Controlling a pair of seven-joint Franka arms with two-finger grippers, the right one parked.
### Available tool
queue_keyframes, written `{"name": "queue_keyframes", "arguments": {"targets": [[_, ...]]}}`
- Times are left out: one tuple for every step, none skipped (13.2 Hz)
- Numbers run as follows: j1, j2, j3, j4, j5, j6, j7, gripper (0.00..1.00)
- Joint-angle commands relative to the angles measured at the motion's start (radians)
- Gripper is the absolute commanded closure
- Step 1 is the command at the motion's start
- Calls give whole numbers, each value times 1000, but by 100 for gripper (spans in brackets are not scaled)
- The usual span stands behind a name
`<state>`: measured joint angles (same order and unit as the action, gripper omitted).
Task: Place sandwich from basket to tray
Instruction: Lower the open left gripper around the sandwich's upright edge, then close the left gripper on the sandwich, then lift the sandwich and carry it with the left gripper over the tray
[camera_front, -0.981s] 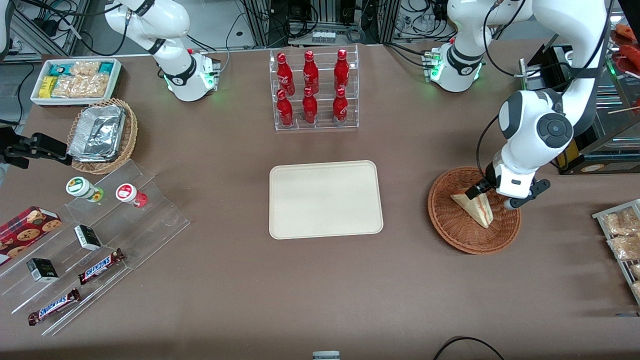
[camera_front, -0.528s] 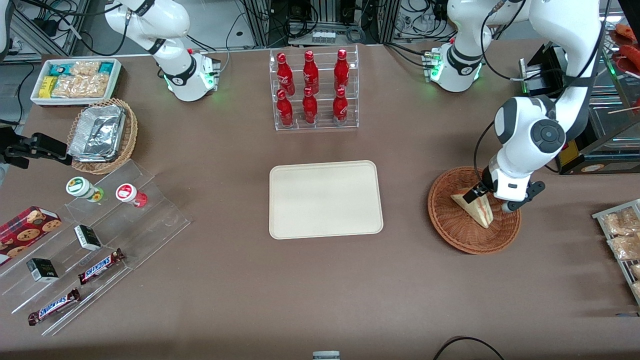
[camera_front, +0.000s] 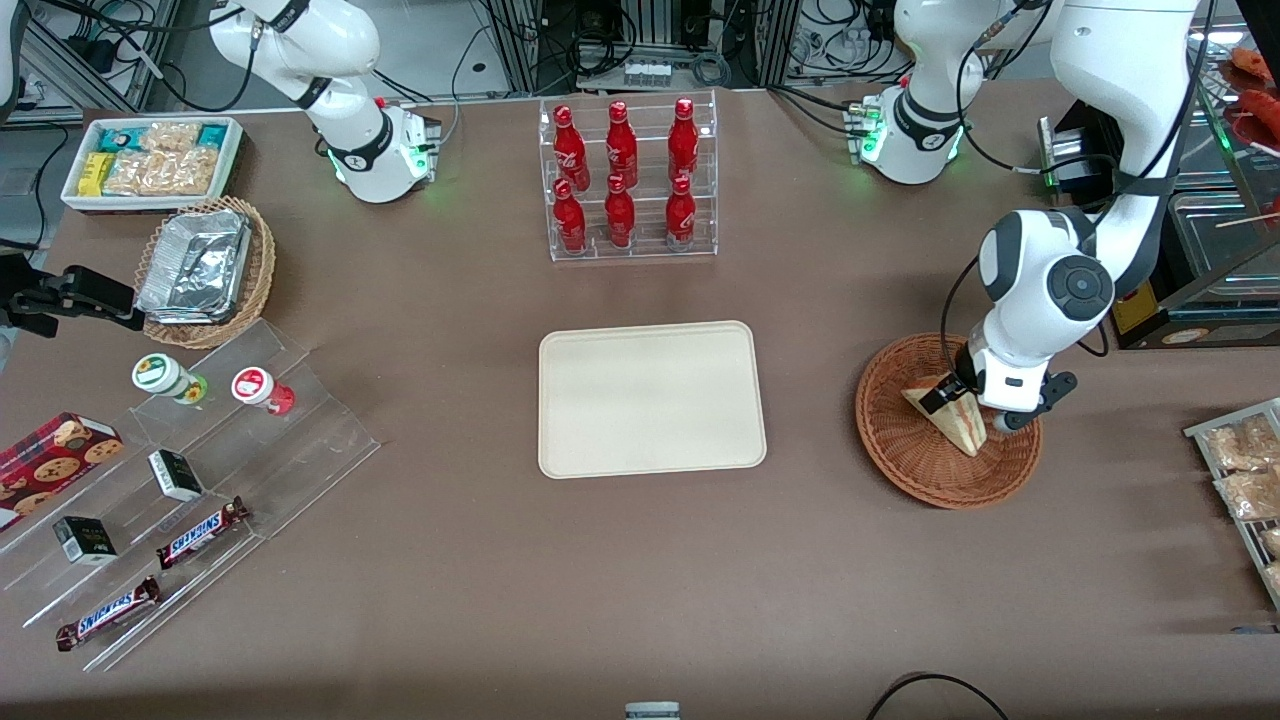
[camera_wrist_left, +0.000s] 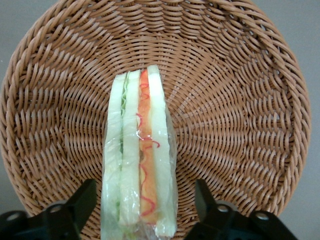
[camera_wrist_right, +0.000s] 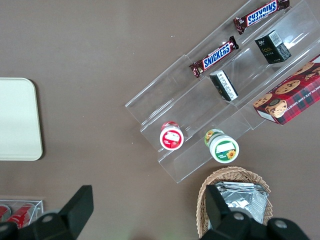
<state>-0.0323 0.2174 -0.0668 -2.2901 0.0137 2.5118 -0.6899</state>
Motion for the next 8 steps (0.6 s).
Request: {"name": "queue_keyframes", "arguments": {"targets": [[0, -15, 4, -11, 6, -14, 4, 100], [0, -24, 4, -3, 11, -52, 10, 100], [-1, -36, 4, 6, 11, -82, 19, 100], [-1, -56, 2, 15, 12, -123, 30, 100], [-3, -68, 2, 38, 12, -167, 36, 100], [-11, -75, -1, 70, 12, -221, 36, 100], [-15, -73, -5, 116, 12, -282, 38, 100], [-17, -70, -19, 168, 14, -354, 46, 100]]}}
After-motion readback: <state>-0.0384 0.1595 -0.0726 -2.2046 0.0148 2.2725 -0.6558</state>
